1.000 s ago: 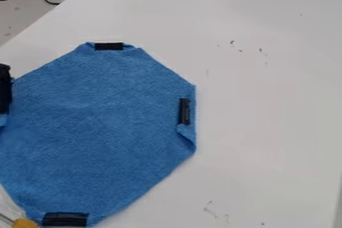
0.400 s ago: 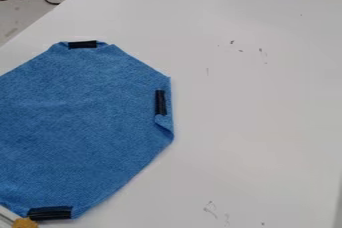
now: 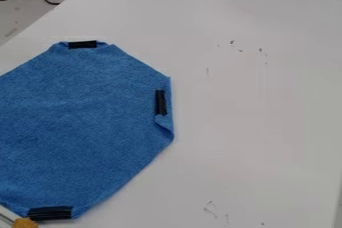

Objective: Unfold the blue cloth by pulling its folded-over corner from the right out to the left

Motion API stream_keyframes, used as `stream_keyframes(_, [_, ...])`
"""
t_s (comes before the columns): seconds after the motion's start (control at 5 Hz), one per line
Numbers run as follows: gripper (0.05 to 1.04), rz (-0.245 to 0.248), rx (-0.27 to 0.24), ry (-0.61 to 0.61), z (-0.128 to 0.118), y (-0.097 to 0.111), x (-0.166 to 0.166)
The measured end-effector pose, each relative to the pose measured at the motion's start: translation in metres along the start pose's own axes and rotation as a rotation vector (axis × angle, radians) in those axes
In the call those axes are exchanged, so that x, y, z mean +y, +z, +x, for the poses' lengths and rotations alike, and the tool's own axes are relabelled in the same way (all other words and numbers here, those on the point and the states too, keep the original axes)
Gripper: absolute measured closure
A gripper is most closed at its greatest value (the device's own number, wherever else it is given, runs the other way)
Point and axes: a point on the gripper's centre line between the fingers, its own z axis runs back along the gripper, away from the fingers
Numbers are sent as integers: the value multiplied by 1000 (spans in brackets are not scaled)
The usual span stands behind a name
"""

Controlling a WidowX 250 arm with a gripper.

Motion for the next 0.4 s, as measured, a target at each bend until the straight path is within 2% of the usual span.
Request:
stream_keyframes(0.2, [83,-86,-40,-56,4,3,-14])
stream_keyframes(0.4, [83,-237,-119,-135,7,-3,-46])
